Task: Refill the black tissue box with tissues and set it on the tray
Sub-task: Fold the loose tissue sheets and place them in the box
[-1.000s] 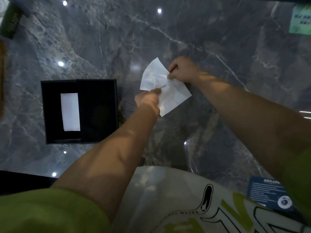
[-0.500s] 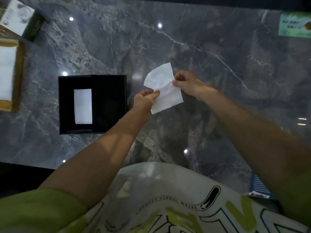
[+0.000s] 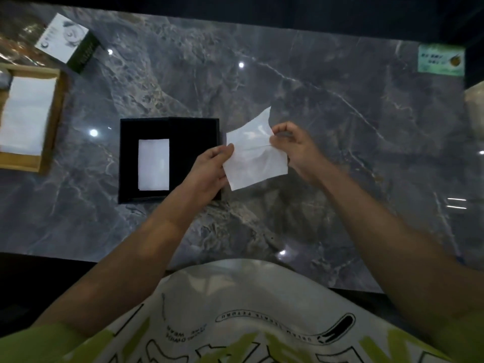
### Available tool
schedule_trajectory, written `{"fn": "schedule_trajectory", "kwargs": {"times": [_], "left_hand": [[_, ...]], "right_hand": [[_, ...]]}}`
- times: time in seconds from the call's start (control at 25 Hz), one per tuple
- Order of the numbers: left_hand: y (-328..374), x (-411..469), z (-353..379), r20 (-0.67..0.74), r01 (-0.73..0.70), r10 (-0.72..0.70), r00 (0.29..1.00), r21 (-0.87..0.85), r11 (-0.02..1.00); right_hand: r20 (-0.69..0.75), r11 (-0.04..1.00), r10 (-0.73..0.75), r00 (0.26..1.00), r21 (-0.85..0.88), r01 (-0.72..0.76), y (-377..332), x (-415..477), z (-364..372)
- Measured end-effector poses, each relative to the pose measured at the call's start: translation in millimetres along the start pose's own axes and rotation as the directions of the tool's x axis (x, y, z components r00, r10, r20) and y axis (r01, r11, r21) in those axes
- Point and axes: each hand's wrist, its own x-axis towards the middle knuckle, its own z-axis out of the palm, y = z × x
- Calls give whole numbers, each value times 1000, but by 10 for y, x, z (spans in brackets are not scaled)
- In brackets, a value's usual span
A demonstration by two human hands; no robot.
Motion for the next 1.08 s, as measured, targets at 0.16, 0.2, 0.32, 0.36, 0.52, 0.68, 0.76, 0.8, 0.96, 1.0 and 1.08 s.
{"fn": "schedule_trajectory", "kwargs": {"times": [0.16, 0.2, 0.32, 0.36, 0.52, 0.68, 0.76, 0.8, 0.96, 1.0, 1.08], "left_hand": [[100, -141, -548, 17, -28, 29, 999, -75, 997], [137, -167, -692, 27, -34, 36, 999, -77, 996], [260, -270, -1145, 27, -35, 39, 999, -138, 990], [299, -294, -1307, 17, -37, 41, 999, -166, 986], [431, -351, -1940, 72, 18, -6, 997, -162, 987], [500, -386, -2317, 62, 85, -78, 995, -116, 990], [519, -425, -2417, 49, 133, -128, 991, -117, 984], [526, -439, -2442, 45, 154, -150, 988, -120, 981], [523, -502, -2479, 33, 178, -176, 984, -121, 976], [517, -523, -2467, 32, 179, -176, 984, -114, 977], [490, -562, -2433, 32, 175, -173, 984, -103, 979]], "right_hand": [[-27, 992, 29, 999, 121, -25, -41, -90, 490], [-28, 989, 37, 999, 145, -33, -68, -114, 629], [-51, 974, 59, 997, 222, -46, -99, -191, 1093], [-59, 970, 65, 996, 237, -49, -100, -219, 1257], [-83, 970, 54, 995, 240, -33, -125, -288, 1893], [-113, 974, 72, 991, 224, -46, -161, -332, 2238], [-131, 976, 92, 987, 210, -63, -172, -327, 2307], [-136, 975, 108, 985, 208, -78, -173, -323, 2317], [-59, 964, 206, 977, 181, -193, -155, -297, 2313], [-33, 952, 253, 967, 185, -243, -157, -295, 2311], [6, 908, 368, 930, 215, -360, -123, -286, 2302]]}}
